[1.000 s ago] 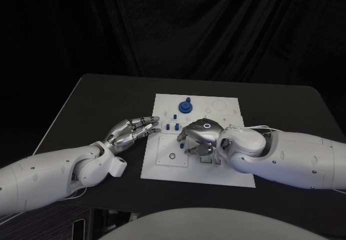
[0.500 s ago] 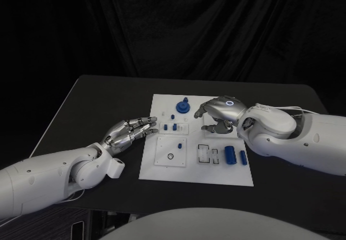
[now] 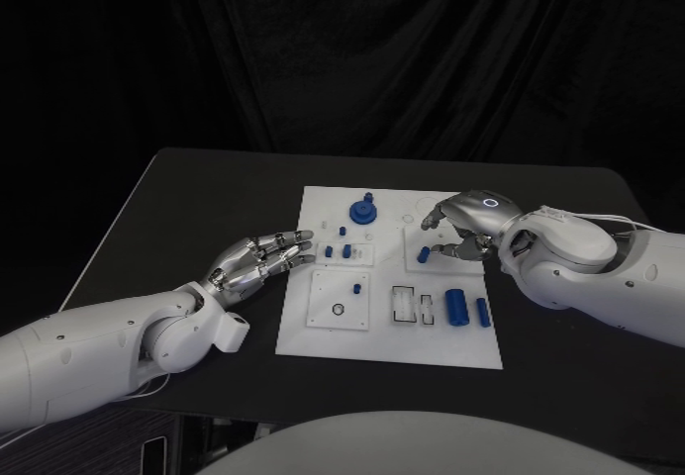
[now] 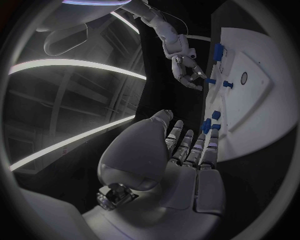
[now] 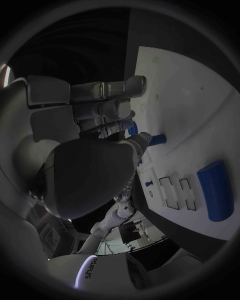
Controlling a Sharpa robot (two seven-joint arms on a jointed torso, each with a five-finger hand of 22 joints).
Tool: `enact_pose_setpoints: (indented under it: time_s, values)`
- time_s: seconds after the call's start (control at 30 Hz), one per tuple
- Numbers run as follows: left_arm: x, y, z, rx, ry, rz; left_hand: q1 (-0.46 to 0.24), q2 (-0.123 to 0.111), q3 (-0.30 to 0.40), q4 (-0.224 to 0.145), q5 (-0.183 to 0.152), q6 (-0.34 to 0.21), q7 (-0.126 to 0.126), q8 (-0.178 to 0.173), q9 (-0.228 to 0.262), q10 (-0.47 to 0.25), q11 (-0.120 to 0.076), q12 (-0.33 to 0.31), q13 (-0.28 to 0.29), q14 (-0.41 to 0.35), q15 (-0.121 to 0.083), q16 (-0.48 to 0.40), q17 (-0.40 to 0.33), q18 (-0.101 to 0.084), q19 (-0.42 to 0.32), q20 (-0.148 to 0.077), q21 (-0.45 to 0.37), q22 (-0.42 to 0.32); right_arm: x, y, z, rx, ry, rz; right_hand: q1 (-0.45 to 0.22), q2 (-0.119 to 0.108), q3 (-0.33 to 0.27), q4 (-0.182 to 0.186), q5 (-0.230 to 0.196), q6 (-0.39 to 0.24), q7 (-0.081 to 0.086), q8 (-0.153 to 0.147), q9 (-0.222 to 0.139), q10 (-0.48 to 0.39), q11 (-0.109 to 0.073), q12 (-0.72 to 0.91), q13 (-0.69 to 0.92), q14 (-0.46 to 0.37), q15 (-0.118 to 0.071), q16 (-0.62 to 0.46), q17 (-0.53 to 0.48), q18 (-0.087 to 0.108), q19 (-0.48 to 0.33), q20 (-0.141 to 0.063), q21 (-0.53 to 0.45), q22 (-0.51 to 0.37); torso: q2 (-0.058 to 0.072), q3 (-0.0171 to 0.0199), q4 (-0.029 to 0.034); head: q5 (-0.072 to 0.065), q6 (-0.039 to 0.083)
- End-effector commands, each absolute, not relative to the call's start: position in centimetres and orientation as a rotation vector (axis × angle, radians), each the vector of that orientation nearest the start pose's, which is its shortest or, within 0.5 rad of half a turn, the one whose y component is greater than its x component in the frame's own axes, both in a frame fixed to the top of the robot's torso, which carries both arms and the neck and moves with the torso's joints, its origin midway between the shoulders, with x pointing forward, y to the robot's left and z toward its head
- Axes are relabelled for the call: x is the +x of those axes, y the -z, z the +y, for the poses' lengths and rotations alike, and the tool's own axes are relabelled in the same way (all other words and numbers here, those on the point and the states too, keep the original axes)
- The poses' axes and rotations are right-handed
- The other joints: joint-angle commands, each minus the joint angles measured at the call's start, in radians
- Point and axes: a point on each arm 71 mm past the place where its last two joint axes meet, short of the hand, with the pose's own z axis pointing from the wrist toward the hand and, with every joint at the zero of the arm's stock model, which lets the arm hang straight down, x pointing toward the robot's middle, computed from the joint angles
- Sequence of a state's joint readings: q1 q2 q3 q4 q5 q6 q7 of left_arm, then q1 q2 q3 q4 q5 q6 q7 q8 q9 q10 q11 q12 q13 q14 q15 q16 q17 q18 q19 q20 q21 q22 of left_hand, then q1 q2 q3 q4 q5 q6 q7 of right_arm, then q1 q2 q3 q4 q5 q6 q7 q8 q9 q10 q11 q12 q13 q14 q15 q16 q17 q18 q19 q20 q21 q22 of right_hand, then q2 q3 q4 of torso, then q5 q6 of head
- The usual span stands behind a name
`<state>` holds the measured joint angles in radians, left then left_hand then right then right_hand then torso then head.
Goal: Assemble the parts on the task board
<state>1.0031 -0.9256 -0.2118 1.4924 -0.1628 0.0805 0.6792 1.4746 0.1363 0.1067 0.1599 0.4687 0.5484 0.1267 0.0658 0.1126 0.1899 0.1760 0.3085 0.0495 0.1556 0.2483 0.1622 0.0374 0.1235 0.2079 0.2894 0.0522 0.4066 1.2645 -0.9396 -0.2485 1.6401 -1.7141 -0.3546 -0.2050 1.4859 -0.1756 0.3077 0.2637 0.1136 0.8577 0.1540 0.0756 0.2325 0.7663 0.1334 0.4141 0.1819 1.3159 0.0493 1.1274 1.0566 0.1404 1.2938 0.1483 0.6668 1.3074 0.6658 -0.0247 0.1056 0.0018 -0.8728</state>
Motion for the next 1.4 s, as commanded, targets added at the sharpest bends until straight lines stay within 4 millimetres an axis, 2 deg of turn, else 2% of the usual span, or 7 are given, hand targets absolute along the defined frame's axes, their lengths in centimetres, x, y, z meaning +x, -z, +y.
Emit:
enact_pose_setpoints:
  time_s: [0.03, 0.27, 0.33, 0.4, 0.73, 1.1, 1.4]
  values:
    - [40.3, 29.7, 24.0, -0.977, 1.89, 1.539, -0.008, 0.005, 0.004, -0.003, 0.001, -0.002, -0.001, -0.001, -0.002, -0.001, 0.007, -0.003, -0.001, -0.008, -0.001, -0.004, -0.002, -0.014, -0.004, 0.002, -0.003, -0.001, 44.3, 22.1, -22.0, -0.366, -0.442, 1.689, -0.013, 0.002, -0.002, 0.007, -0.012, 0.007, 0.001, 0.003, -0.004, 0.009, 0.0, -0.003, -0.001, 0.008, 0.0, 0.005, 0.001, 0.005, 0.007, 0.001, 0.003, 0.067, 0.002, 0.0012, 0.0009, -0.001, 0.0]
    - [40.3, 29.7, 23.8, -0.977, 1.895, 1.54, -0.009, 0.007, 0.005, -0.003, 0.002, -0.005, -0.004, -0.001, -0.003, -0.003, 0.008, -0.004, -0.001, -0.009, 0.0, -0.004, -0.002, -0.014, -0.004, 0.002, -0.003, -0.002, 44.0, 22.7, -21.9, -0.368, -0.448, 1.712, -0.007, 0.004, -0.003, 0.009, -0.019, 0.011, 0.001, 0.004, -0.011, 0.023, -0.003, 0.0, -0.003, 0.01, -0.002, 0.006, 0.001, 0.005, 0.011, -0.001, 0.005, 0.068, 0.001, 0.0017, 0.0014, -0.003, 0.0]
    - [40.3, 29.7, 23.8, -0.977, 1.896, 1.54, -0.009, 0.007, 0.005, -0.003, 0.002, -0.005, -0.004, -0.001, -0.003, -0.003, 0.008, -0.004, -0.001, -0.009, 0.0, -0.004, -0.002, -0.014, -0.004, 0.002, -0.003, -0.002, 43.9, 22.9, -21.8, -0.37, -0.448, 1.719, 0.0, 0.005, -0.001, 0.006, -0.003, 0.012, 0.002, 0.004, -0.015, 0.026, -0.004, -0.001, -0.005, 0.01, -0.003, 0.005, -0.001, 0.005, 0.012, -0.002, 0.004, 0.068, 0.002, 0.0022, 0.0012, -0.002, 0.0]
    - [40.2, 29.7, 23.8, -0.977, 1.896, 1.541, -0.009, 0.007, 0.005, -0.003, 0.002, -0.005, -0.004, -0.001, -0.003, -0.003, 0.008, -0.004, -0.001, -0.009, 0.0, -0.004, -0.002, -0.014, -0.004, 0.002, -0.003, -0.002, 43.9, 23.0, -21.8, -0.373, -0.448, 1.728, 0.034, 0.005, 0.02, -0.014, 0.06, 0.01, 0.001, 0.001, -0.023, 0.032, -0.004, -0.007, -0.011, 0.008, -0.005, 0.002, -0.004, 0.005, 0.012, -0.005, 0.0, 0.068, 0.002, 0.0027, 0.0004, -0.001, 0.0]
    - [40.2, 29.7, 23.8, -0.979, 1.898, 1.544, -0.011, 0.009, 0.006, -0.002, 0.002, -0.005, -0.005, -0.001, -0.003, -0.004, 0.008, -0.004, -0.001, -0.008, 0.001, -0.003, -0.001, -0.015, -0.004, 0.002, -0.003, -0.002, 43.7, 23.7, -21.1, -0.39, -0.475, 1.735, 0.041, 0.001, 0.039, -0.02, 0.031, 0.01, 0.002, 0.001, -0.037, 0.053, -0.006, -0.011, -0.019, 0.007, -0.006, -0.001, -0.008, 0.005, 0.013, -0.006, -0.001, 0.07, 0.001, 0.0017, -0.0002, 0.0, 0.0]
    - [40.2, 29.8, 23.7, -0.982, 1.898, 1.55, -0.013, 0.012, 0.011, -0.003, 0.003, 0.003, 0.006, 0.001, -0.002, -0.007, 0.001, -0.003, -0.001, -0.008, 0.004, 0.0, -0.001, -0.016, -0.003, 0.003, -0.002, -0.005, 43.6, 23.7, -20.4, -0.399, -0.511, 1.71, 0.036, -0.004, 0.073, -0.014, 0.008, 0.069, -0.004, 0.033, -0.029, 0.161, -0.032, 0.012, -0.014, 0.031, -0.028, 0.021, 0.012, -0.002, 0.038, -0.024, 0.049, 0.081, 0.001, 0.0022, -0.0014, -0.001, 0.0]
    - [40.1, 29.8, 23.6, -0.984, 1.902, 1.555, -0.013, 0.013, 0.015, -0.006, 0.002, 0.01, 0.017, 0.004, -0.001, -0.008, -0.006, -0.002, -0.001, -0.009, 0.005, -0.001, -0.001, -0.018, -0.004, 0.003, -0.002, -0.01, 43.5, 23.4, -20.2, -0.388, -0.539, 1.666, 0.064, 0.007, 0.102, -0.04, 0.014, 0.182, -0.023, 0.099, 0.014, 0.266, -0.065, 0.04, 0.005, 0.067, -0.055, 0.054, 0.048, -0.013, 0.074, -0.049, 0.131, 0.098, 0.001, 0.0015, 0.0001, 0.0, 0.0]
